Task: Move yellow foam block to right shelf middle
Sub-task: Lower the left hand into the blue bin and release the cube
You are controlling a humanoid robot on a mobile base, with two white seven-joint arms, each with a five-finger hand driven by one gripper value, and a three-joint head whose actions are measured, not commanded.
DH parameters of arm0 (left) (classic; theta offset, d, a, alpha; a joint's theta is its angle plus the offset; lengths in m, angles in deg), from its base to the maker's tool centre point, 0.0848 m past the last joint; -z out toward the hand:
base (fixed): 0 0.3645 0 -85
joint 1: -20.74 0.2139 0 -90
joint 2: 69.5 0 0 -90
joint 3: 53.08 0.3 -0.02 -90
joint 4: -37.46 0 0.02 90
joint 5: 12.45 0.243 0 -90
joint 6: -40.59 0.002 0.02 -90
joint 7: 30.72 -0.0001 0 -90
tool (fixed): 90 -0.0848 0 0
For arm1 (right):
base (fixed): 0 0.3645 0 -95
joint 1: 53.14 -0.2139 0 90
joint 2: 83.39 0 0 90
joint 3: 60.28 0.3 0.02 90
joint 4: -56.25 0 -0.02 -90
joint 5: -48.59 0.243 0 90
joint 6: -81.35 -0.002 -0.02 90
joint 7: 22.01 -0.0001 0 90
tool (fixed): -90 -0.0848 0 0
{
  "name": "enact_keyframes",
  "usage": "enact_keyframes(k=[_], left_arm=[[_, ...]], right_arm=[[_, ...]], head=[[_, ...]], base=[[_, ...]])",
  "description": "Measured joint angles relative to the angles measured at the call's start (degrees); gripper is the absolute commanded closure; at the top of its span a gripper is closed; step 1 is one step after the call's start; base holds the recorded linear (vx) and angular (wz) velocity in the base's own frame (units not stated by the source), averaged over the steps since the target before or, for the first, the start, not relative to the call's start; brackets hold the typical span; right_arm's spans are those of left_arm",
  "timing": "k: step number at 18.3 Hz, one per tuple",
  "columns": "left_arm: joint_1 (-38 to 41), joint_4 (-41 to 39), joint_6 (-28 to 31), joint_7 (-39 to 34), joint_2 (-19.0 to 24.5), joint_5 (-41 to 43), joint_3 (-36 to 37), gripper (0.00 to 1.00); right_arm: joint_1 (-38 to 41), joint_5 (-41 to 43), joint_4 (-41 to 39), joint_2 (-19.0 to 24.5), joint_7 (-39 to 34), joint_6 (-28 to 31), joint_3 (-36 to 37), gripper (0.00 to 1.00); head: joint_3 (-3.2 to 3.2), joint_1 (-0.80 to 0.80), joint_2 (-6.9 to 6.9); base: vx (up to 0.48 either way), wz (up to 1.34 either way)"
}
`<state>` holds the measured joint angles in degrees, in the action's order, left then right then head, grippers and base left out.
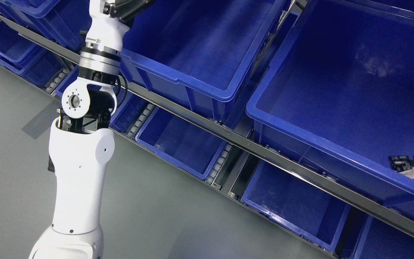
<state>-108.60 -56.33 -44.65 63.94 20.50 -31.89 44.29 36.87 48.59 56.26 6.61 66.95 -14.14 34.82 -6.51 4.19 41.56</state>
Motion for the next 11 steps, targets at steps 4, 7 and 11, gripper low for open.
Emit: enact_keyframes(k=[4, 7, 11], left_arm=[[-9.07, 3.84, 14.87, -6.73, 0.00, 0.10, -0.45, 0.71], [-14.35, 9.79, 17.79, -8.07, 0.00, -0.05, 0.24, 0.71], [-17.90, 18.23, 16.68, -8.37, 0.00, -1.16, 2.22, 0.63]], right_arm=[[0.01, 0.00, 0.00, 0.00, 0.01, 0.01, 0.00, 0.00], [0.00, 0.00, 0.00, 0.00, 0.00, 0.01, 0.00, 0.00], [0.00, 0.00, 0.00, 0.00, 0.00, 0.01, 0.00, 0.00]], head=[[0.00, 0.00, 0.00], [0.00, 0.00, 0.00], [0.00, 0.00, 0.00]], base=[[-0.012, 0.00], [0.000, 0.00], [0.000, 0.00]])
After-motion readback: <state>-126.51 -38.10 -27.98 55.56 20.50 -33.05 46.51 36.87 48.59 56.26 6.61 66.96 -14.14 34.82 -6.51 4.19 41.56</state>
